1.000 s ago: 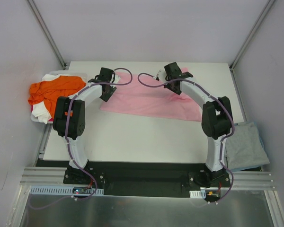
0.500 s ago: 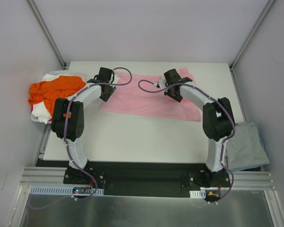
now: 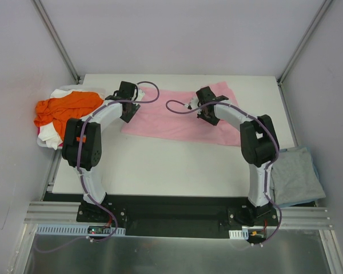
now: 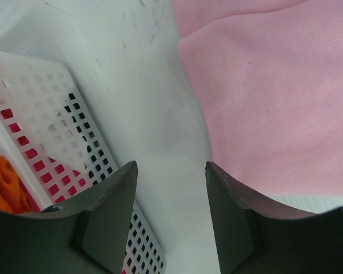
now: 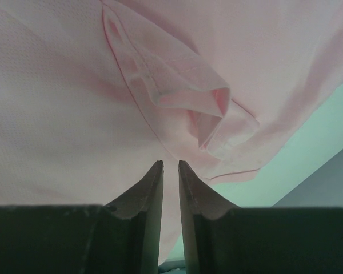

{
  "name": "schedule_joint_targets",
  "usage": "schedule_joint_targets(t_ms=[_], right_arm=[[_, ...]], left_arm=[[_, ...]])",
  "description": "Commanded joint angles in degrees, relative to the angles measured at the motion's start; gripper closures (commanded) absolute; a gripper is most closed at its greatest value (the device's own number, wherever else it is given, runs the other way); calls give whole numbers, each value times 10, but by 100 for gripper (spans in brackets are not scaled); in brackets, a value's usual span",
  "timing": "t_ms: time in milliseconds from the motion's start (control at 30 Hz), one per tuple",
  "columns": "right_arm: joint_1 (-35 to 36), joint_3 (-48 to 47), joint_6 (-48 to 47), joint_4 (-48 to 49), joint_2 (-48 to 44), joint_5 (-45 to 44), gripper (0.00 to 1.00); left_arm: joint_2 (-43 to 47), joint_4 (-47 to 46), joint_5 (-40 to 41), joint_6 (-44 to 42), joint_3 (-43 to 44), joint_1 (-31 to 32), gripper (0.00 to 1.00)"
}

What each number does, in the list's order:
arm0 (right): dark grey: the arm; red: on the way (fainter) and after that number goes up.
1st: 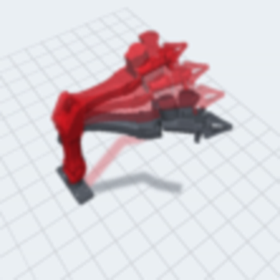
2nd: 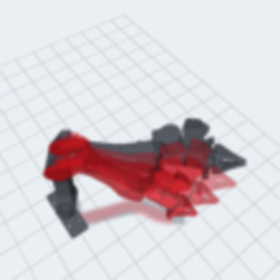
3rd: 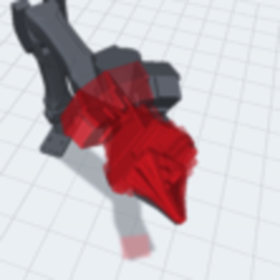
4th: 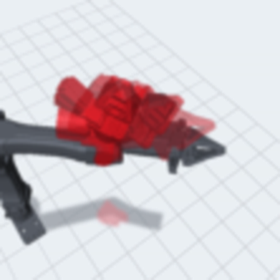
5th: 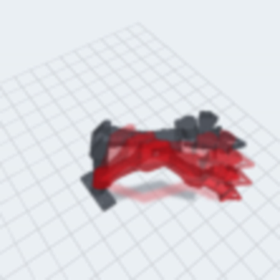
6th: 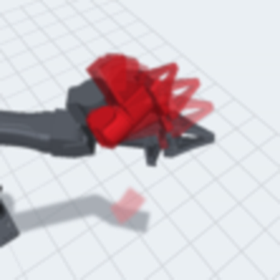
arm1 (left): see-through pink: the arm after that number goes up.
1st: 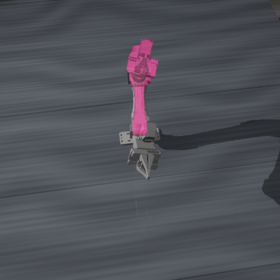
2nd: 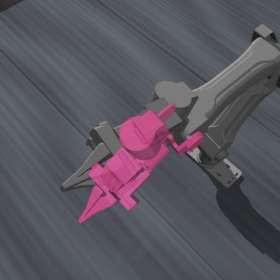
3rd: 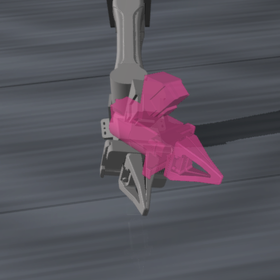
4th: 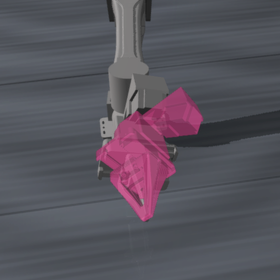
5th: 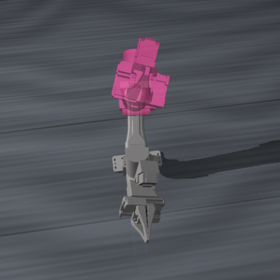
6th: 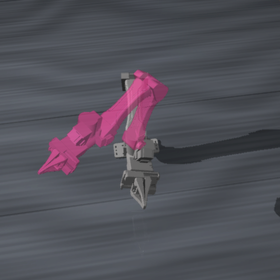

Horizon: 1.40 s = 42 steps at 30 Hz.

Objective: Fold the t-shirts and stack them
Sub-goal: Fold the tshirt

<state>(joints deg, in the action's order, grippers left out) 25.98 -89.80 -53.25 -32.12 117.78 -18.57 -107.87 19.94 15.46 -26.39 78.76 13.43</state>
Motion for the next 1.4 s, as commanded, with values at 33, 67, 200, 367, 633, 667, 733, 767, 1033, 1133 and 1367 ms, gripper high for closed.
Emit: schedule_joint_targets(t_ms=[33, 67, 200, 367, 633, 667, 733, 767, 1033, 1133, 1367], right_arm=[[-8, -35, -3, 6, 19, 11, 80], [-11, -36, -4, 6, 24, 9, 80], [-18, -49, -9, 7, 35, 5, 80], [-30, -60, -8, 7, 48, 7, 81], [-38, -59, -4, 8, 55, 13, 82], [-38, -58, -4, 9, 54, 14, 81], [-39, -57, -6, 12, 54, 12, 81], [-39, -59, -5, 13, 56, 8, 81], [-42, -61, -11, 17, 53, 2, 64], [-43, -64, -12, 20, 54, -1, 60], [-47, -88, -16, 15, 78, -7, 59]], left_arm=[[16, -2, -2, 5, -3, -1, 49], [14, -1, -2, 5, -2, -1, 49], [10, -1, -2, 4, 0, -1, 49], [9, -2, -3, 6, 0, 0, 50], [11, -3, -3, 6, -3, 0, 50], [10, -3, -2, 7, -3, -1, 50], [9, -3, -2, 6, -3, 0, 50], [9, -3, -2, 7, -3, 0, 50], [11, -3, -3, 7, -5, -1, 50], [11, -4, -3, 6, -5, -2, 50], [10, -3, -4, 7, -7, -1, 50]])
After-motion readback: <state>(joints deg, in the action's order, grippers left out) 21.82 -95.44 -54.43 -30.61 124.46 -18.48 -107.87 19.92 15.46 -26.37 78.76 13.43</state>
